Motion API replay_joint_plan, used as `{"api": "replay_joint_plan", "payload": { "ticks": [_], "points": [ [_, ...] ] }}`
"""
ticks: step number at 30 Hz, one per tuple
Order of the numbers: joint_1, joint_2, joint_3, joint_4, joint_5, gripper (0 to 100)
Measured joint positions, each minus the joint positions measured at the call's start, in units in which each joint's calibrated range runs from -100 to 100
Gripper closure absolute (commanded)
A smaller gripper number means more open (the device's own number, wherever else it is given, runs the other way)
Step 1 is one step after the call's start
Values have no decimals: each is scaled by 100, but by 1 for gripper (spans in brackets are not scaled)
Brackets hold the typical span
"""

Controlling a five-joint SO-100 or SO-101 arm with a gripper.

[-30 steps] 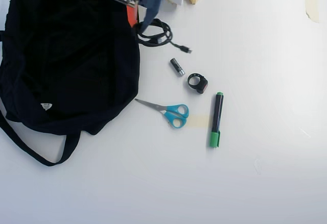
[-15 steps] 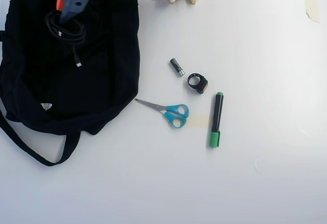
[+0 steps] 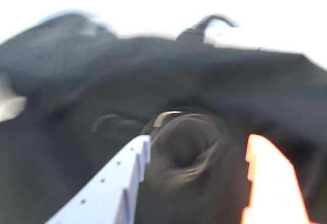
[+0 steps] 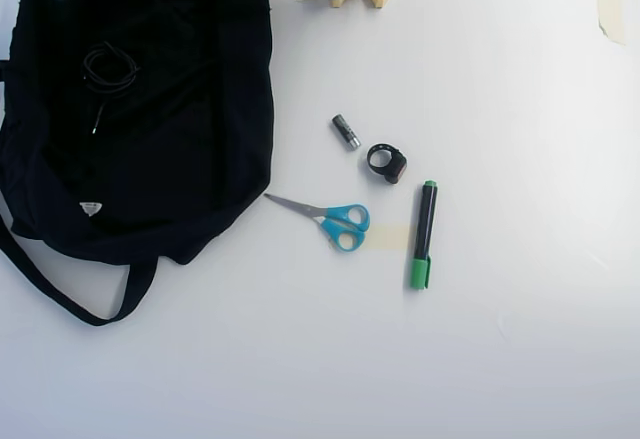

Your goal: Put the cable into the black bag

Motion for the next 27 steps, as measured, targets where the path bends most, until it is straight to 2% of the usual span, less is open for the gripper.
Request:
{"api": "replay_joint_plan", "payload": {
  "ticks": [2,3,7,9,13,16,19,21,24,27],
  "points": [
    [-602,-855,204,721,-10,76],
    [-1139,-1743,810,893,-20,76],
    [-2373,-4707,2885,927,-88,97],
    [-2733,-6185,3860,1108,-303,97],
    [-3167,-8244,4827,1597,-689,98],
    [-3167,-9083,5157,1657,-982,98],
    [-3578,-9606,5409,1778,-1353,98],
    [-3696,-9655,5487,1906,-1343,98],
    [-4739,-9672,5857,2224,-1187,98],
    [-5305,-9672,6085,2241,-1182,98]
  ]
}}
